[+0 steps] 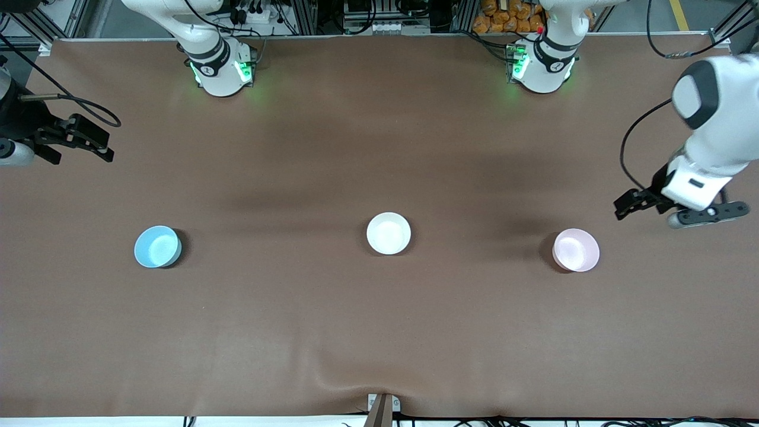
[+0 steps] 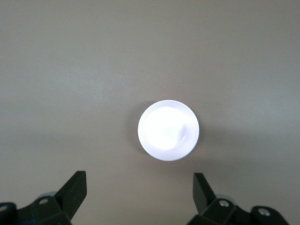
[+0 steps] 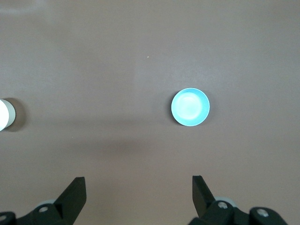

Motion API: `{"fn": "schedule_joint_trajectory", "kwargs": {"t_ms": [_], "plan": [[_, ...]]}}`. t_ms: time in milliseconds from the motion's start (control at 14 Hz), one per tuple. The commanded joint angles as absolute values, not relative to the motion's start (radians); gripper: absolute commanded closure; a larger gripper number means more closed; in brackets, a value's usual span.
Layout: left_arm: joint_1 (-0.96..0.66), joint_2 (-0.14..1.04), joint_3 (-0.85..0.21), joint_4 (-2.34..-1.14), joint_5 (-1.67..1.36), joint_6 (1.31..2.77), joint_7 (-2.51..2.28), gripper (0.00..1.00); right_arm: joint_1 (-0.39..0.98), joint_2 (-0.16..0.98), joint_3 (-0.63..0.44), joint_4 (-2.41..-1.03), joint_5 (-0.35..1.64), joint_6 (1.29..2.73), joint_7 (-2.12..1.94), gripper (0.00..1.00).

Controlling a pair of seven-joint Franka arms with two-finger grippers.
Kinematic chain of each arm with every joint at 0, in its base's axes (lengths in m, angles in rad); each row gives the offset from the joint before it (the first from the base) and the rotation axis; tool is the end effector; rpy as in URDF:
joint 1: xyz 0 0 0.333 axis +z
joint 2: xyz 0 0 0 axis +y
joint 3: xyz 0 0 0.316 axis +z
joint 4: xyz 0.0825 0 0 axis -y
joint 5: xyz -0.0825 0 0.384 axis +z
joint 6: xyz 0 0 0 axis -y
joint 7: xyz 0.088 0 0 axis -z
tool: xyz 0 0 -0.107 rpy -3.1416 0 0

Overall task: Stack pink and blue bowls on white bowl
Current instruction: 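Reach the left gripper down to the pink bowl and grasp its rim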

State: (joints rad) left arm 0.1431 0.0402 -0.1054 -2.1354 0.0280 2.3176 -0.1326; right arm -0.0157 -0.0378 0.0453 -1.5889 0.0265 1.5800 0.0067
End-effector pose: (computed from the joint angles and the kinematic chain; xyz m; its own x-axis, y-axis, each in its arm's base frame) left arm 0.5597 0.0220 0.4016 0.9782 0.1510 0.1428 0.1525 -0.9883 0.0001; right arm 0.5435 0.0194 0.6375 0.9993 0.0227 0.0287 0.0234 -0.9994 -0.0250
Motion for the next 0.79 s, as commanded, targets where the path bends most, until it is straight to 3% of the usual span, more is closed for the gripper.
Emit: {"fn": "schedule_joint_trajectory", "kwargs": {"t_ms": [0,714], "plan": [[0.164,0.076,-0.112,-2.203,0.026,2.446,-0.114,0.00,-0.025,-0.048,0.046,-1.592,0.035,1.574,0.006,0.00],[0.184,0.333,-0.112,-2.201,0.026,2.703,-0.114,0.00,-0.034,-0.048,0.051,-1.594,0.035,1.572,0.006,0.00]]}}
